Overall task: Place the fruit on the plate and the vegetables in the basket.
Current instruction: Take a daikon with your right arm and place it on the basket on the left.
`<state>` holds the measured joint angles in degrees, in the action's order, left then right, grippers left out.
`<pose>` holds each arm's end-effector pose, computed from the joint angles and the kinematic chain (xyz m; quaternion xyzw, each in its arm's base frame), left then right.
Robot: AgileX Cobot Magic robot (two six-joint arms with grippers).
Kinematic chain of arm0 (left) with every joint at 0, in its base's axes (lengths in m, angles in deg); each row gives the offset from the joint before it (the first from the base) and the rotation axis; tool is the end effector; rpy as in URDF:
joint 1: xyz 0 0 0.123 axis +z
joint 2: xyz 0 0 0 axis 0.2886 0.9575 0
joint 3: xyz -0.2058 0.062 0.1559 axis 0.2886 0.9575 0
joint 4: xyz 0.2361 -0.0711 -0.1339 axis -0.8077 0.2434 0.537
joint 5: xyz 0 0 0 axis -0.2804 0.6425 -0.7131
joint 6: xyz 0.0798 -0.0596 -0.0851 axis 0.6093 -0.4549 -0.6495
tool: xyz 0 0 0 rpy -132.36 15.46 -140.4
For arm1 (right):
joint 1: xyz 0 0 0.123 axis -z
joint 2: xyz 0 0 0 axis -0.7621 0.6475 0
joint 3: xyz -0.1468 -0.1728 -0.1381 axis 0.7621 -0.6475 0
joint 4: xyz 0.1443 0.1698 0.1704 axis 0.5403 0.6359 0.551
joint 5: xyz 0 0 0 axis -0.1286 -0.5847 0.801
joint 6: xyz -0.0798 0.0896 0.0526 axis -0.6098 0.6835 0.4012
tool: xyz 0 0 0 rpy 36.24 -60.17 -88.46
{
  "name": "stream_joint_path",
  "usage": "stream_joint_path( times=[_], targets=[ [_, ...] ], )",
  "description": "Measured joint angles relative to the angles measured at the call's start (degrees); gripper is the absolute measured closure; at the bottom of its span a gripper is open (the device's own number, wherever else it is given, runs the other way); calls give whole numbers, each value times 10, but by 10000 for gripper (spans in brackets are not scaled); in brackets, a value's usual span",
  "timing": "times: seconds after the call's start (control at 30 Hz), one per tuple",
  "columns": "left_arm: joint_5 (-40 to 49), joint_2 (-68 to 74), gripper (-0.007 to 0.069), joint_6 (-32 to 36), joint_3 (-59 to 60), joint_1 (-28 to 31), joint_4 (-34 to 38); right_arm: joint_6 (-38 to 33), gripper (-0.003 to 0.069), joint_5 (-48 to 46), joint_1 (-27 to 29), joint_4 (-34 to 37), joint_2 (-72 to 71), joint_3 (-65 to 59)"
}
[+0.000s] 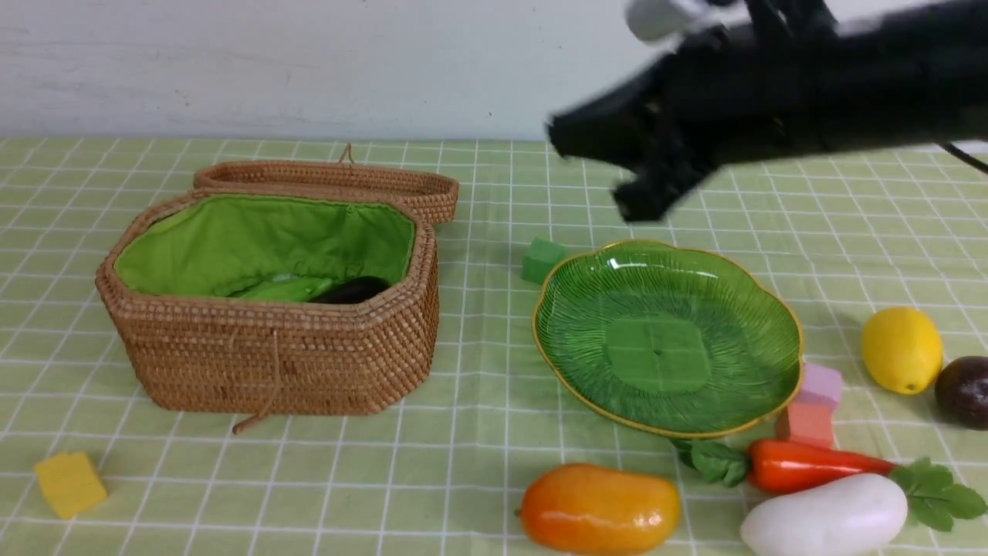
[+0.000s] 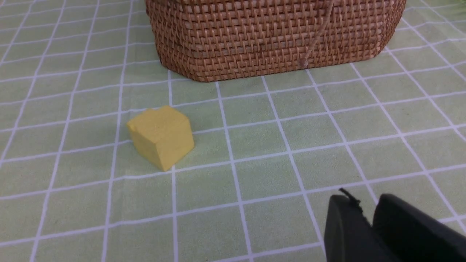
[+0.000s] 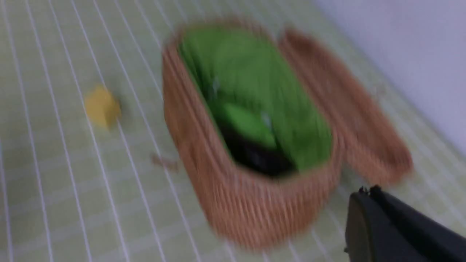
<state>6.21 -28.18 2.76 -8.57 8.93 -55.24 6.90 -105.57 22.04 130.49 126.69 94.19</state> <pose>0.1362 -0.0210 0.1547 0.0661 0.8155 -0.0429 0.5734 0.3368 0.2464 0.3723 -0.4567 0.6636 0.2308 0.5458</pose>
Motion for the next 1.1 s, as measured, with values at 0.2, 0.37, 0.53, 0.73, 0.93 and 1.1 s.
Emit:
stream_joint_path(
  times=[0.2,0.37,0.53,0.73,0.93,1.1],
  targets=[
    [0,0,496,0,0,0,0,-111,677,12,-71,208,208,199],
    [0,0,493,0,0,0,0,-104,677,2,-93,221,345,322],
    [0,0,491,0,0,0,0,-44,666,-54,-97,83,347,362],
    [0,0,483,0,0,0,0,151,620,-146,-84,-230,222,330],
    [0,0,477,0,0,0,0,238,524,-137,-36,-431,12,123],
    [0,0,472,0,0,0,0,246,368,-128,-2,-556,-115,-108]
  ],
)
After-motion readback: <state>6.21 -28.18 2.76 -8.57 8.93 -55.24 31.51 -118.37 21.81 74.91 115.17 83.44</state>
